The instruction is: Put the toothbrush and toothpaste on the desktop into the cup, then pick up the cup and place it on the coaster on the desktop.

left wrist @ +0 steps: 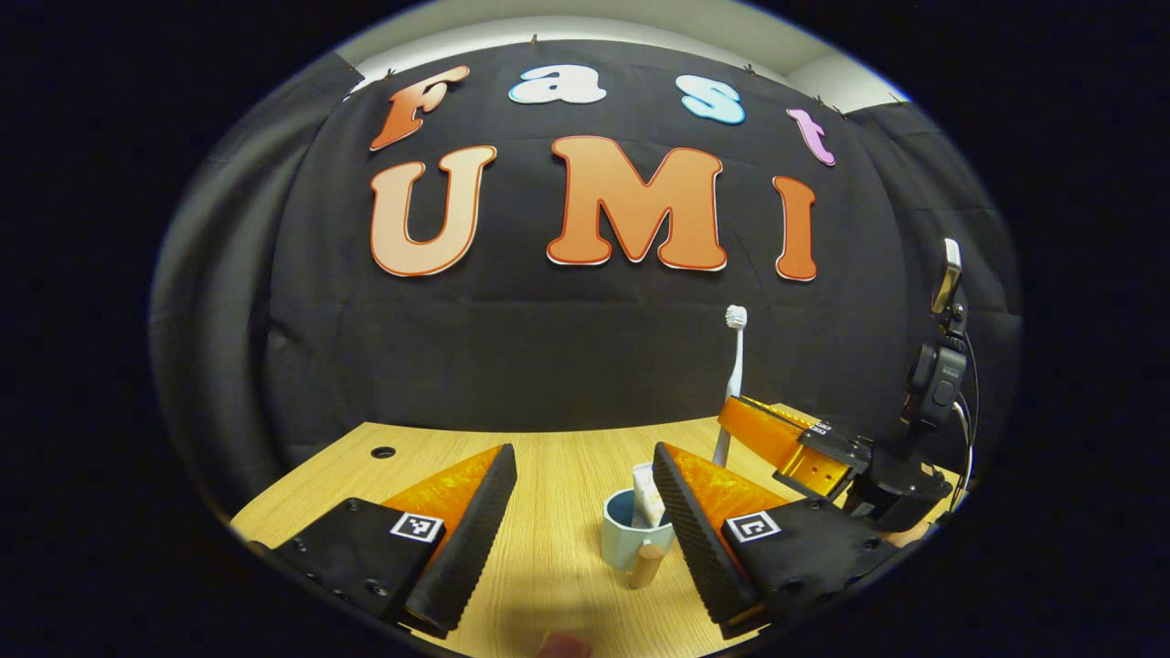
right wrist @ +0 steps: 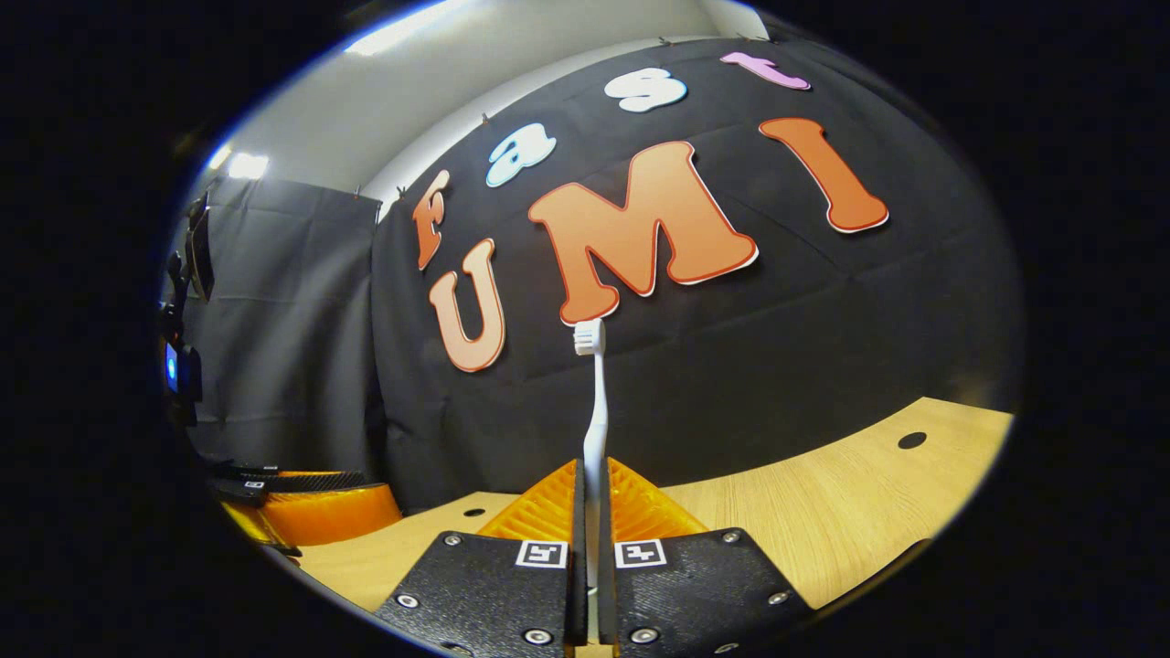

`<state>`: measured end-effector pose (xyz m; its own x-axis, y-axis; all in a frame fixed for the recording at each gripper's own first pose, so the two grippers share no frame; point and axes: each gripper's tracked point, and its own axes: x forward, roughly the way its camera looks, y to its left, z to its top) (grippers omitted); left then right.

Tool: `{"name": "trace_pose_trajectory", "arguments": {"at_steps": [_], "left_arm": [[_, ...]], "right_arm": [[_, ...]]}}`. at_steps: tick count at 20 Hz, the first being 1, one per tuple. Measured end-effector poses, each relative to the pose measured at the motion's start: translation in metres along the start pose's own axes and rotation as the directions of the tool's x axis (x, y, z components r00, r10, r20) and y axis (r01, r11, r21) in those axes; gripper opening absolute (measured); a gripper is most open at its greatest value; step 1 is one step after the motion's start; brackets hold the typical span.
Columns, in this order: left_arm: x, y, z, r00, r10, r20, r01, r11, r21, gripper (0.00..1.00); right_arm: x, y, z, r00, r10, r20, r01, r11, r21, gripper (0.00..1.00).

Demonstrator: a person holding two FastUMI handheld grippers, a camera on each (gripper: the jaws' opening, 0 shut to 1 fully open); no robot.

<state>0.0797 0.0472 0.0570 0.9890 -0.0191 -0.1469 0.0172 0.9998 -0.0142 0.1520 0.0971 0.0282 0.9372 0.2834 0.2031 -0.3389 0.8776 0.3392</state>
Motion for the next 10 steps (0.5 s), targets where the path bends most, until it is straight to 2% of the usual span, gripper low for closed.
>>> {"name": "trace_pose_trajectory", "arguments": {"at_steps": [3,10], "left_arm": [[-0.005,0.004,-0.001,1.000,0.011,0.010,-0.011,1.000,-0.006,0.96],[-0.002,0.016,-0.011,1.000,0.029,-0.004,-0.029,0.999,-0.030,0.97]], "right_arm": [[0.012,0.000,-0.002,0.998,0.012,0.064,-0.012,1.000,-0.002,0.05],[0.020,-0.001,-0.049,1.000,0.023,-0.010,-0.023,0.997,0.068,0.05]]}}
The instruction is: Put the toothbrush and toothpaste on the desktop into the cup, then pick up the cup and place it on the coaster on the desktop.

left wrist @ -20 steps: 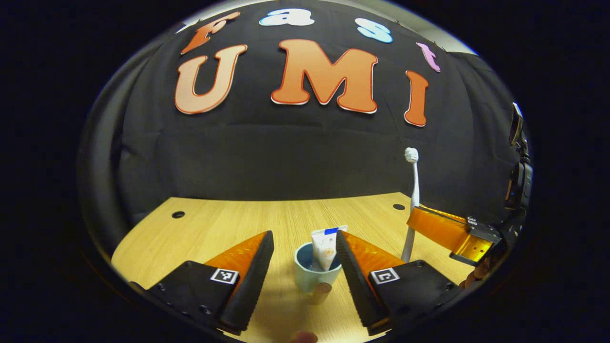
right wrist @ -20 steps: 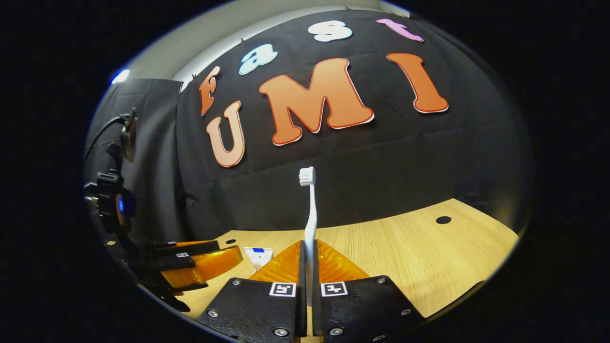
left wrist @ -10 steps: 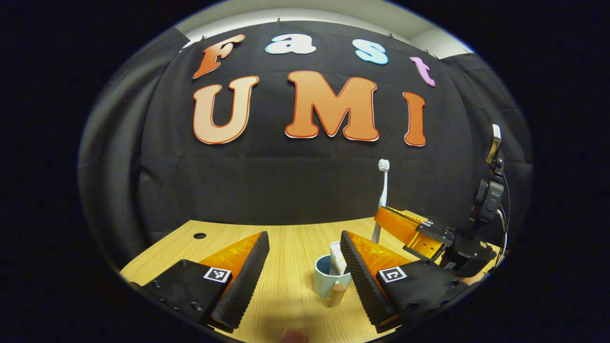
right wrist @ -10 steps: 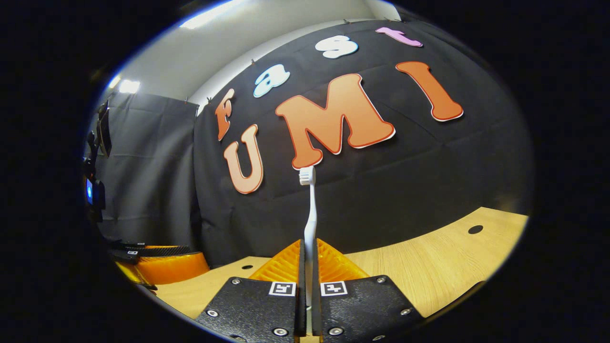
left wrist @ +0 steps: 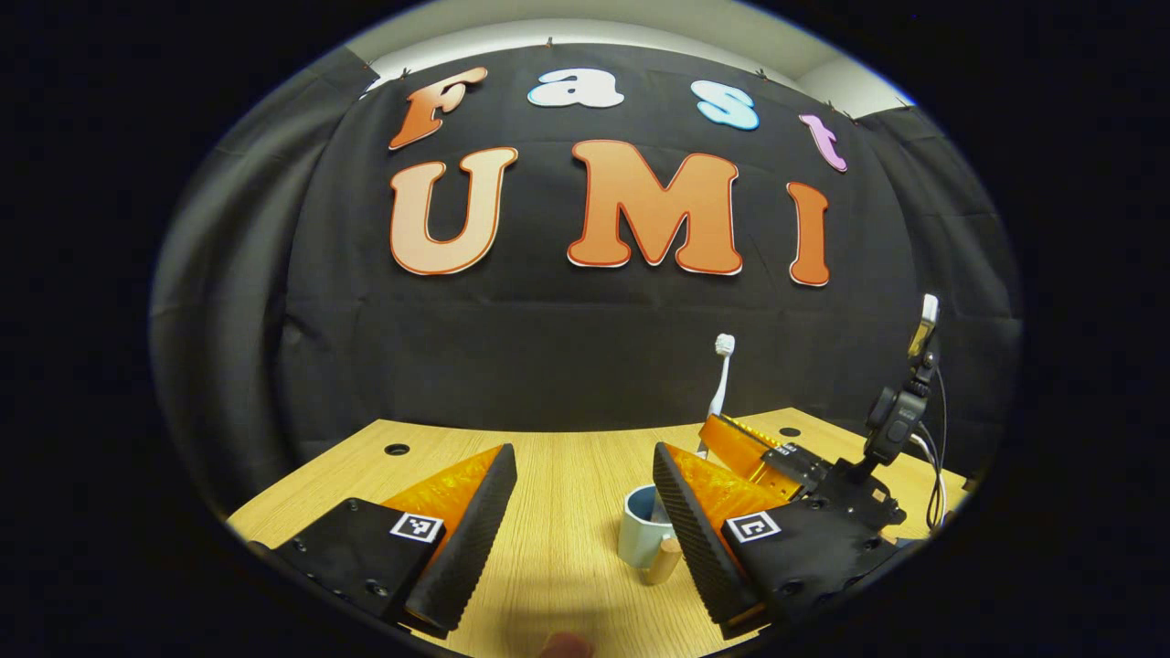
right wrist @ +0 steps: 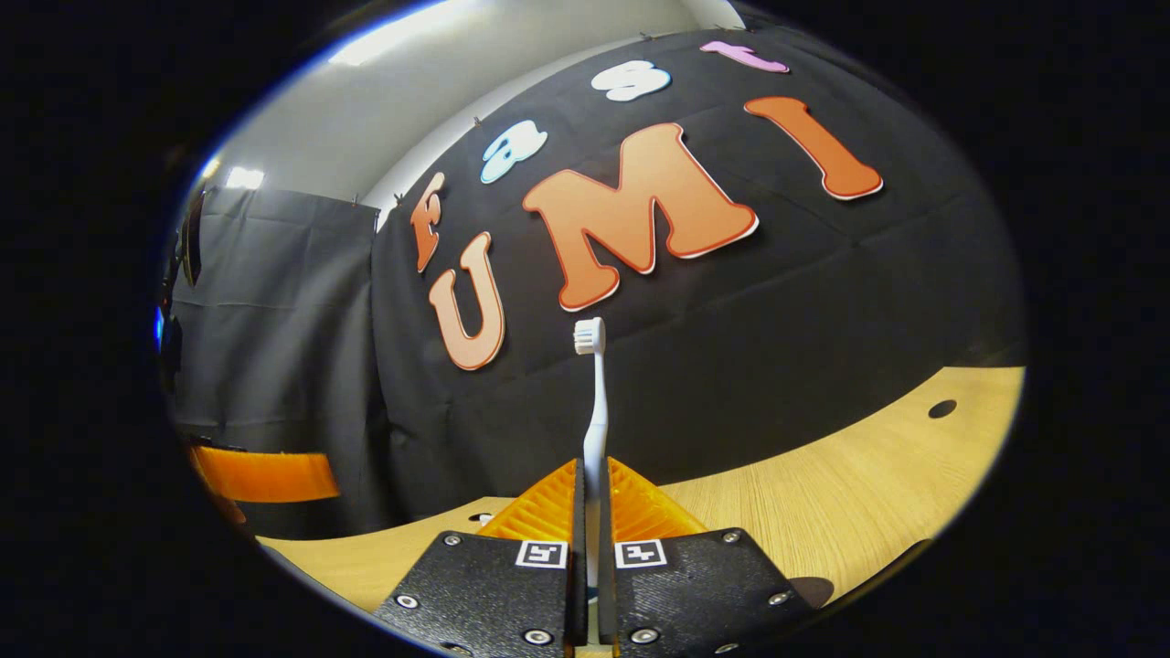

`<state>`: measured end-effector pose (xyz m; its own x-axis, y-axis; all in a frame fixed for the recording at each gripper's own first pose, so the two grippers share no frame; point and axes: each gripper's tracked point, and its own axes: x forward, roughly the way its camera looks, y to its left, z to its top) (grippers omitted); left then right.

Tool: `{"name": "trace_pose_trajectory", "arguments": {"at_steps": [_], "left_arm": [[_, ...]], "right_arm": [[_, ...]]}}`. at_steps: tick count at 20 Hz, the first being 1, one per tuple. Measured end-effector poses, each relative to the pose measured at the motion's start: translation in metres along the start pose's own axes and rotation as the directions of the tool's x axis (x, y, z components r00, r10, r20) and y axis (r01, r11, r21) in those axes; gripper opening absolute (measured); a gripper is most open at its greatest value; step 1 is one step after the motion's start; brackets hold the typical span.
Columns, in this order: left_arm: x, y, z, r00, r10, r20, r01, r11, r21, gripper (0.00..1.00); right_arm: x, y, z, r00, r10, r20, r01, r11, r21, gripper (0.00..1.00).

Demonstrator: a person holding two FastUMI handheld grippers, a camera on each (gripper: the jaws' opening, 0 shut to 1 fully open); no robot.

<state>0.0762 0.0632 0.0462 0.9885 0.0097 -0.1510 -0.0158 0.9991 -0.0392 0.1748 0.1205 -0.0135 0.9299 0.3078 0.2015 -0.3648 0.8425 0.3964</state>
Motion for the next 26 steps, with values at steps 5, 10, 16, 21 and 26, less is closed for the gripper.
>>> {"name": "trace_pose_trajectory", "arguments": {"at_steps": [5,10,16,21,26], "left_arm": [[0.003,0.000,-0.007,1.000,0.000,-0.017,0.000,1.000,-0.017,0.97],[0.004,-0.006,-0.010,1.000,-0.009,-0.030,0.008,1.000,-0.030,0.97],[0.010,-0.026,-0.010,0.998,-0.048,-0.050,0.046,0.998,-0.034,0.97],[0.010,-0.035,0.004,0.990,-0.110,-0.084,0.106,0.993,-0.046,0.97],[0.021,-0.030,0.003,0.977,-0.100,-0.187,0.100,0.995,-0.009,0.97]], "right_arm": [[-0.003,0.002,-0.017,0.999,0.023,-0.046,-0.023,1.000,0.014,0.05],[-0.008,0.005,-0.017,0.996,0.050,-0.067,-0.051,0.999,-0.011,0.09],[-0.022,0.005,-0.005,0.994,0.055,-0.097,-0.057,0.998,-0.015,0.32],[-0.039,-0.004,0.002,0.989,0.038,-0.145,-0.049,0.996,-0.077,0.53],[-0.054,-0.011,0.025,0.991,0.017,-0.133,-0.038,0.988,-0.152,0.72]]}}
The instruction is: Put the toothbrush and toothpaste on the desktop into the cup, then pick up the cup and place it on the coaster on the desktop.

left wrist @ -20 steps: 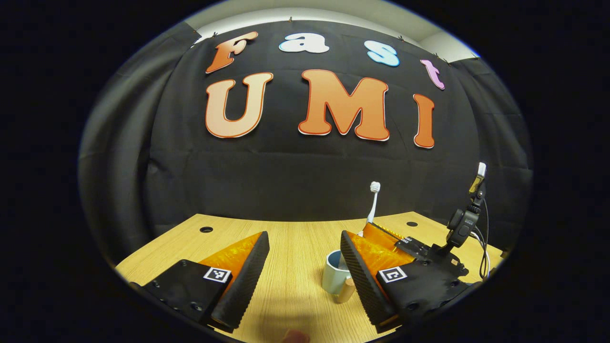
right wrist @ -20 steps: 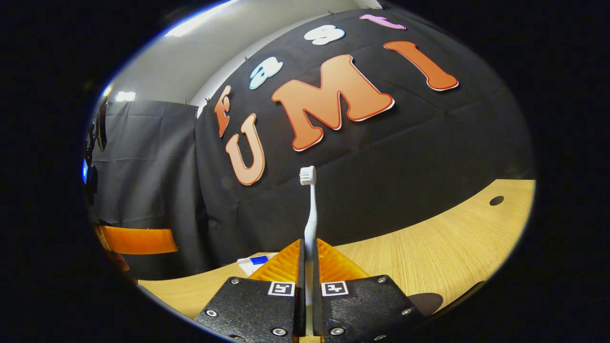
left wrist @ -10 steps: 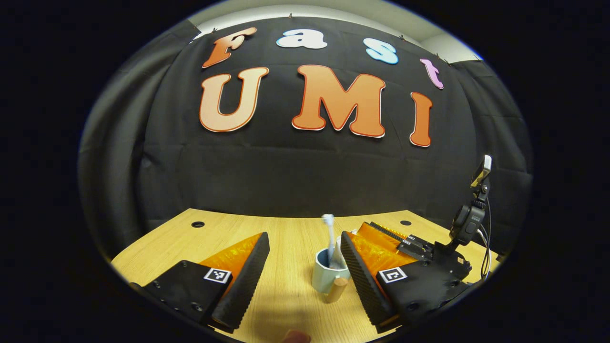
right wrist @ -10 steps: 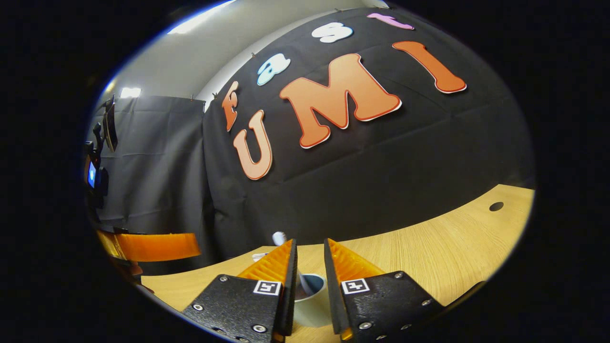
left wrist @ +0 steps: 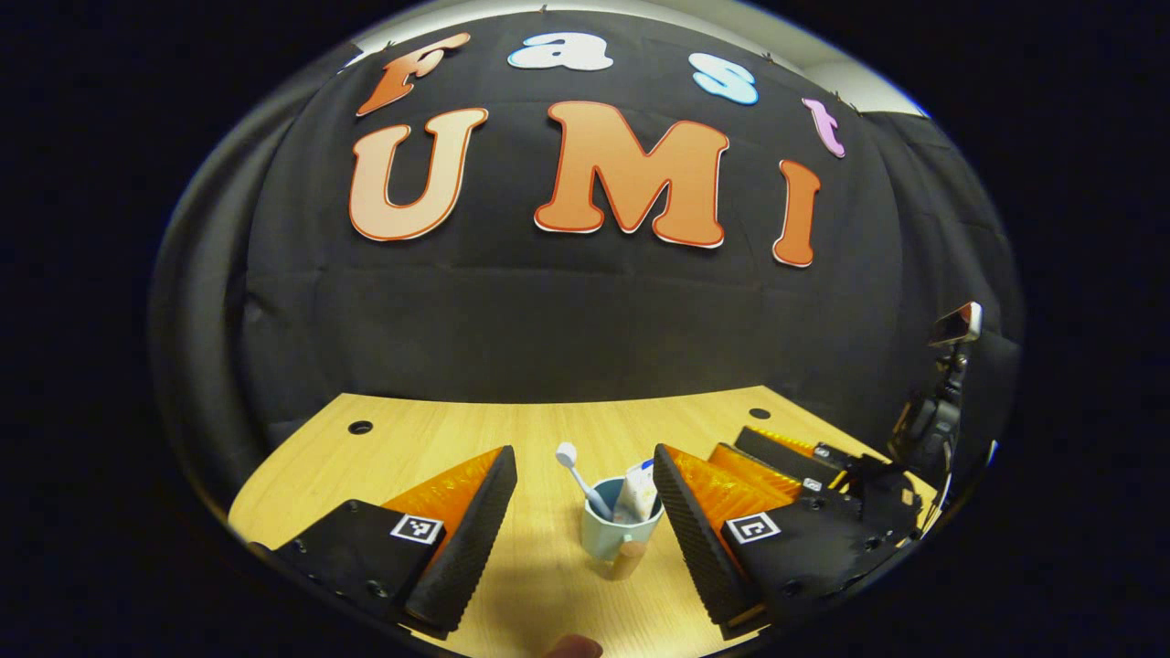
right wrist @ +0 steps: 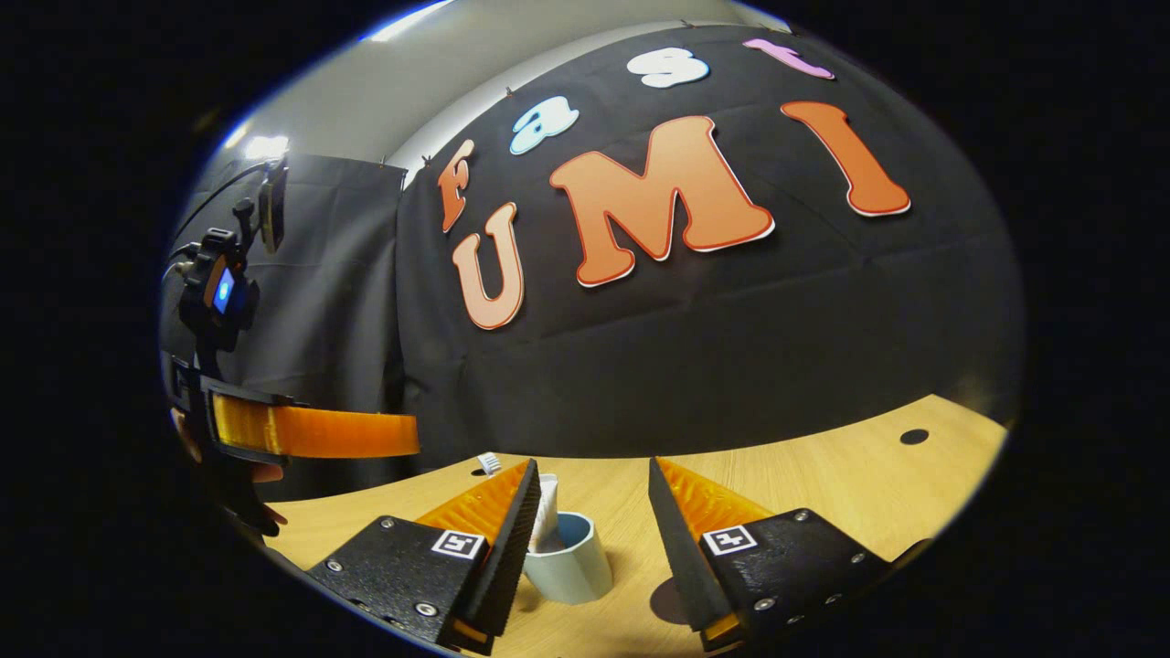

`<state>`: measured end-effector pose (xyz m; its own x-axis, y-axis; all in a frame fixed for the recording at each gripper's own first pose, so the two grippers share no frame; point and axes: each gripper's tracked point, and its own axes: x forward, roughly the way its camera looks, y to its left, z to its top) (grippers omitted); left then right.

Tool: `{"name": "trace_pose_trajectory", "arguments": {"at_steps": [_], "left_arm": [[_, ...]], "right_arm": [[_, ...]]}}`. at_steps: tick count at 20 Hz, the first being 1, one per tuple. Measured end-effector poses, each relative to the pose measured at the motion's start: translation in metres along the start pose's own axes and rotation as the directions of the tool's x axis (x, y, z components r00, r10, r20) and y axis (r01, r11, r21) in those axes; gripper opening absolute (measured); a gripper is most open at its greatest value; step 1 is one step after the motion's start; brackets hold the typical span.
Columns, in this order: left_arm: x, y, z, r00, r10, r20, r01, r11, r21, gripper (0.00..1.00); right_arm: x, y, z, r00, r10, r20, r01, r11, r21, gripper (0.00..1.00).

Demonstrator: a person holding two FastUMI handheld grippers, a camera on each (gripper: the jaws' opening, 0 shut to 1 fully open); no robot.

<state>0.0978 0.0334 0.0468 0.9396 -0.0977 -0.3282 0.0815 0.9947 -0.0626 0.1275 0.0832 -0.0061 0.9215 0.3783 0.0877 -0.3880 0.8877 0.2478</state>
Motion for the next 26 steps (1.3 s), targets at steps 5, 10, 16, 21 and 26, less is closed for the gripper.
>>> {"name": "trace_pose_trajectory", "arguments": {"at_steps": [5,10,16,21,26], "left_arm": [[0.010,-0.009,-0.008,0.990,-0.014,-0.138,0.020,0.999,0.044,0.97],[0.020,-0.032,-0.044,0.931,-0.059,-0.359,0.095,0.992,0.083,0.97],[0.036,-0.044,-0.086,0.809,-0.078,-0.582,0.136,0.989,0.057,0.97],[0.044,-0.050,-0.090,0.719,-0.058,-0.693,0.173,0.980,0.097,0.97],[0.043,-0.052,-0.109,0.612,-0.036,-0.790,0.210,0.970,0.119,0.97]], "right_arm": [[-0.023,-0.026,0.023,0.998,-0.058,0.021,0.059,0.998,-0.024,0.81],[-0.056,-0.058,0.045,0.992,-0.115,0.054,0.116,0.993,-0.030,0.90],[-0.091,-0.070,0.057,0.990,-0.130,0.048,0.134,0.988,-0.079,0.95],[-0.118,-0.074,0.072,0.990,-0.135,0.051,0.140,0.982,-0.128,0.96],[-0.143,-0.085,0.086,0.983,-0.167,0.076,0.177,0.973,-0.147,0.96]]}}
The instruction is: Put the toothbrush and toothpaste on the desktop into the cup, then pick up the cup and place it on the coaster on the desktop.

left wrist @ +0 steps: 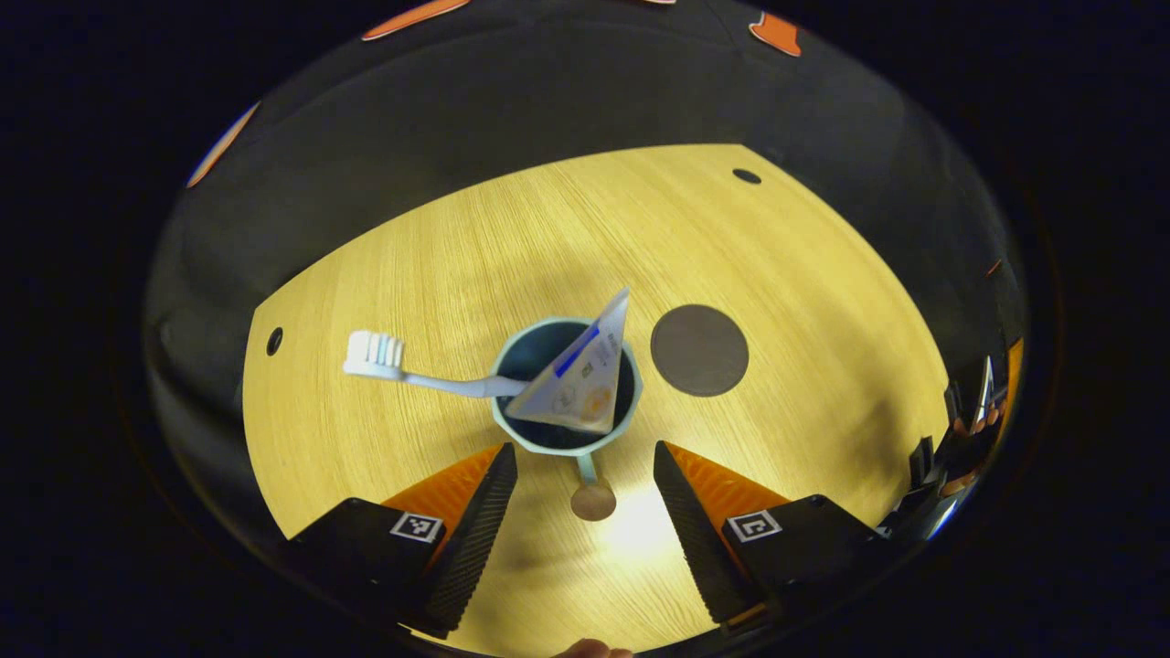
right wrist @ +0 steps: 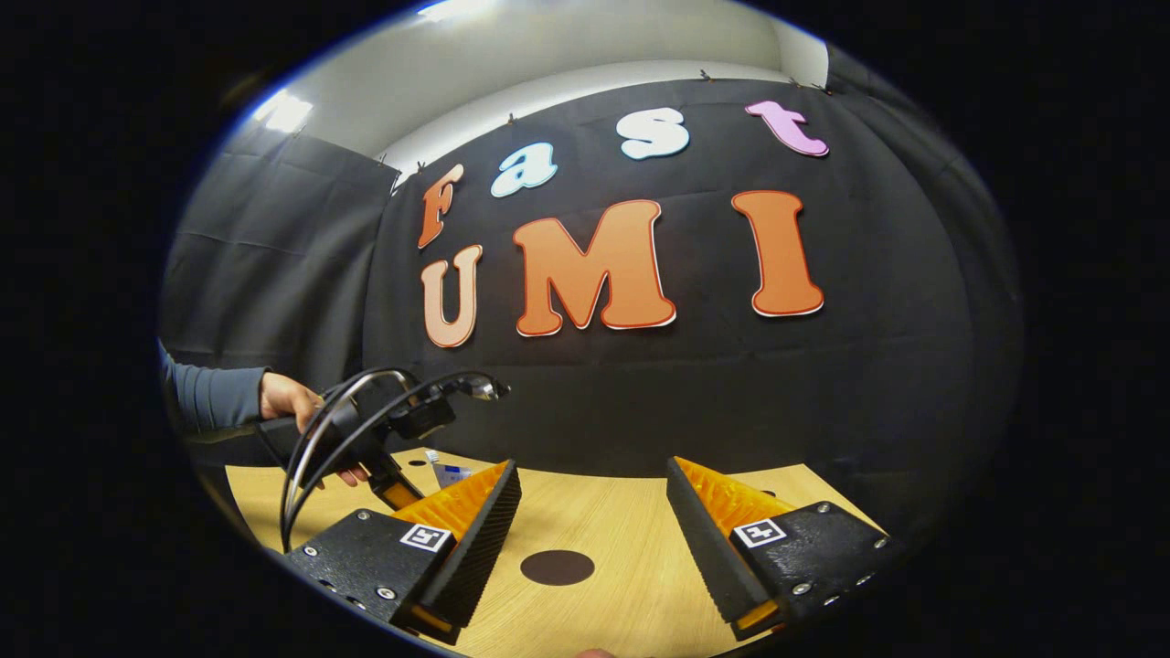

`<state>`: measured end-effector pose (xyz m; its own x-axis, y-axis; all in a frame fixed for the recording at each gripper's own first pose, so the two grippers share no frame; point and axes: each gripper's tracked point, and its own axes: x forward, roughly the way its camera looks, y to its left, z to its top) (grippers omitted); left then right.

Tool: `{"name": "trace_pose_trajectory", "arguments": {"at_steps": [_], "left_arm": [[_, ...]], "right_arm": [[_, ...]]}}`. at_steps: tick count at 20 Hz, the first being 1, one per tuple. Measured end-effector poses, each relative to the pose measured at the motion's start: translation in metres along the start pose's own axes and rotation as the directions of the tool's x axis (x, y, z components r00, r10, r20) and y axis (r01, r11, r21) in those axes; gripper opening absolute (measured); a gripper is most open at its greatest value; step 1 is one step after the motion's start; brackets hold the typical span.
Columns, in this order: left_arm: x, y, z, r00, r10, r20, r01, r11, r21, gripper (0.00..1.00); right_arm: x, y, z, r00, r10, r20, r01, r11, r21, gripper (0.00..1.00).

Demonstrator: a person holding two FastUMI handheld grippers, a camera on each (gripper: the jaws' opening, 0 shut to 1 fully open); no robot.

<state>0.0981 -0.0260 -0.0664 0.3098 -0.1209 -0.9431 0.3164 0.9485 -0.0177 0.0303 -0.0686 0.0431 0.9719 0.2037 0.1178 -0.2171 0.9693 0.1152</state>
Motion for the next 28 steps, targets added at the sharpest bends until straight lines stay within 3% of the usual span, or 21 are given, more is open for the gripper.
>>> {"name": "trace_pose_trajectory", "arguments": {"at_steps": [6,7,9,11,13,21,24,25,28], "left_arm": [[0.004,0.004,-0.008,0.994,0.002,-0.108,-0.004,1.000,-0.019,0.97],[0.007,0.005,-0.013,0.992,-0.001,-0.123,-0.002,1.000,-0.023,0.84],[0.009,0.002,-0.013,0.991,-0.007,-0.137,0.003,1.000,-0.026,0.70],[0.008,-0.001,-0.005,0.991,-0.004,-0.137,0.002,1.000,-0.019,0.64],[0.013,-0.007,0.004,0.992,-0.002,-0.127,-0.001,1.000,-0.027,0.34],[0.042,-0.029,0.073,0.995,0.035,-0.088,-0.039,0.998,-0.041,0.34],[-0.044,-0.050,0.074,0.998,0.044,-0.048,-0.046,0.998,-0.034,0.34],[-0.036,-0.058,0.094,0.998,0.045,-0.036,-0.046,0.999,-0.027,0.34],[-0.085,-0.092,0.124,0.999,0.032,-0.017,-0.032,0.999,0.001,0.34]], "right_arm": [[-0.010,-0.011,0.001,1.000,-0.021,-0.003,0.021,1.000,-0.009,0.96],[-0.014,-0.012,0.002,1.000,-0.022,-0.004,0.022,1.000,-0.009,0.96],[-0.017,-0.010,0.004,1.000,-0.017,0.005,0.017,1.000,0.000,0.96],[-0.017,-0.009,0.007,1.000,-0.016,0.017,0.016,1.000,-0.001,0.96],[-0.017,-0.009,0.006,1.000,-0.020,0.016,0.020,1.000,-0.008,0.96],[-0.023,-0.011,0.010,0.999,-0.034,0.017,0.034,0.999,-0.023,0.96],[-0.026,-0.015,0.010,0.999,-0.048,0.012,0.048,0.998,-0.027,0.96],[-0.028,-0.017,0.009,0.999,-0.050,0.009,0.050,0.999,-0.022,0.96],[-0.033,-0.027,0.007,0.997,-0.077,0.002,0.077,0.997,-0.019,0.96]]}}
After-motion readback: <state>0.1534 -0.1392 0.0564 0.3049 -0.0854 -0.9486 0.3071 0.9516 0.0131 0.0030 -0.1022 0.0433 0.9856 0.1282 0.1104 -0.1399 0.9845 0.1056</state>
